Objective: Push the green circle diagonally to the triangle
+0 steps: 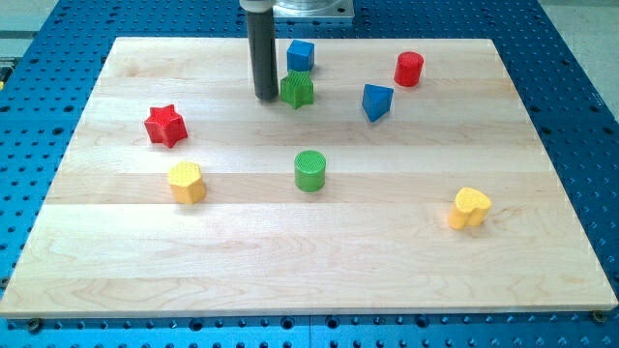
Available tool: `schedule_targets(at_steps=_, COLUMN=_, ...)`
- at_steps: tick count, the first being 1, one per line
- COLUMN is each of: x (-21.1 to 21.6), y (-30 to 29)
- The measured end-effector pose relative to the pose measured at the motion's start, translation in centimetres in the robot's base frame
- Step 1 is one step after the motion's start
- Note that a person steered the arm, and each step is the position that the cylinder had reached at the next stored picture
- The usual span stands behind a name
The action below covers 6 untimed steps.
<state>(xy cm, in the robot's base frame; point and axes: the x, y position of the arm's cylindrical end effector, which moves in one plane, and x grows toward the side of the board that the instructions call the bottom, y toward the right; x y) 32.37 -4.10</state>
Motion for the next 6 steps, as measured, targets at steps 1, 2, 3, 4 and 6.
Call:
schedule_targets(at_steps=1, x=1.5, y=-1.1)
schedule_targets(at_steps=2, x=1.5, y=1.4)
schedule_targets(at_steps=3, x=1.8, y=2.4)
schedule_targets(at_steps=4, x=6.0, y=2.2)
schedule_targets(at_steps=6, x=13.8, y=1.5)
